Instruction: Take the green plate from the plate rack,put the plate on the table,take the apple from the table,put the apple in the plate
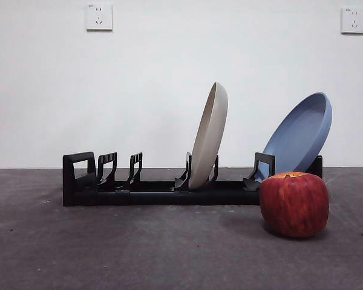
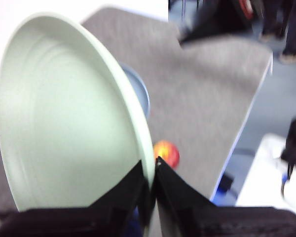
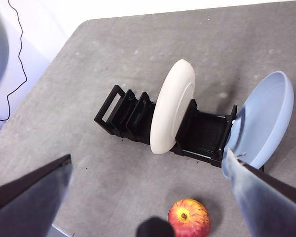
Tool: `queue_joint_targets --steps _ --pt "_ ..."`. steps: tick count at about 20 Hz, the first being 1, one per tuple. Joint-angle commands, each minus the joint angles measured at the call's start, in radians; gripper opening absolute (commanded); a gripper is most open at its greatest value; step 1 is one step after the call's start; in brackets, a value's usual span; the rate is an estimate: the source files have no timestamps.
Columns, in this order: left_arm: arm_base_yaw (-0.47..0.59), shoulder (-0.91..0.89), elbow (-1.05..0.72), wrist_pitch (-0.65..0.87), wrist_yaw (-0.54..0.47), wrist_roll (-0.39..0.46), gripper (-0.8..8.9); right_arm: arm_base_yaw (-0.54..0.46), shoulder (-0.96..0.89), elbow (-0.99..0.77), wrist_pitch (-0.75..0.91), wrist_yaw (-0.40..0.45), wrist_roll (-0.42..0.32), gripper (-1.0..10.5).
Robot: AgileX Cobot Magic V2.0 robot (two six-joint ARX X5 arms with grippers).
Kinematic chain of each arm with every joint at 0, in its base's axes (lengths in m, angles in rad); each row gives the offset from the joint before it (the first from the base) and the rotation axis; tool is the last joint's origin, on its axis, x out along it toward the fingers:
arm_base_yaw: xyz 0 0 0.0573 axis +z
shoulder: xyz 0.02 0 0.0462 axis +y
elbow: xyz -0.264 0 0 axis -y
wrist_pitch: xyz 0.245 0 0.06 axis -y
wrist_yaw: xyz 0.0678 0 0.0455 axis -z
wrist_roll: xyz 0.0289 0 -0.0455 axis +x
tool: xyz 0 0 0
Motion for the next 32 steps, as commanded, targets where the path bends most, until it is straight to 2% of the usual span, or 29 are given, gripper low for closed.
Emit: queue_joint_targets --steps 1,8,12,21,26,32 --pt "-0.090 -0.032 -0.181 -0.004 -0.112 -0.089 -0.09 0.001 0.000 0.005 0.002 0.000 -0.007 5.9" --pt "-0.163 -0.066 -0.573 0.029 -0.261 -0.224 -0.09 0.001 0.000 0.005 0.002 0.000 -0.006 5.9" --pt "-0.161 -0.055 -0.780 0.161 -0.306 -0.250 -0.09 0.001 0.000 0.005 -0.005 0.000 -0.006 5.9" --pt "-0.124 -0.048 -1.142 0.595 -0.184 -0.251 -0.10 0.001 0.000 0.005 -0.006 0.000 -0.006 5.9" --pt "-0.071 -0.002 -1.204 0.694 -0.160 -0.250 -0.10 0.001 0.000 0.005 -0.006 0.000 -0.006 5.9" --pt "0.022 0.173 -1.205 0.796 -0.010 -0.219 -0.09 0.001 0.000 0.005 -0.006 0.000 -0.006 5.9"
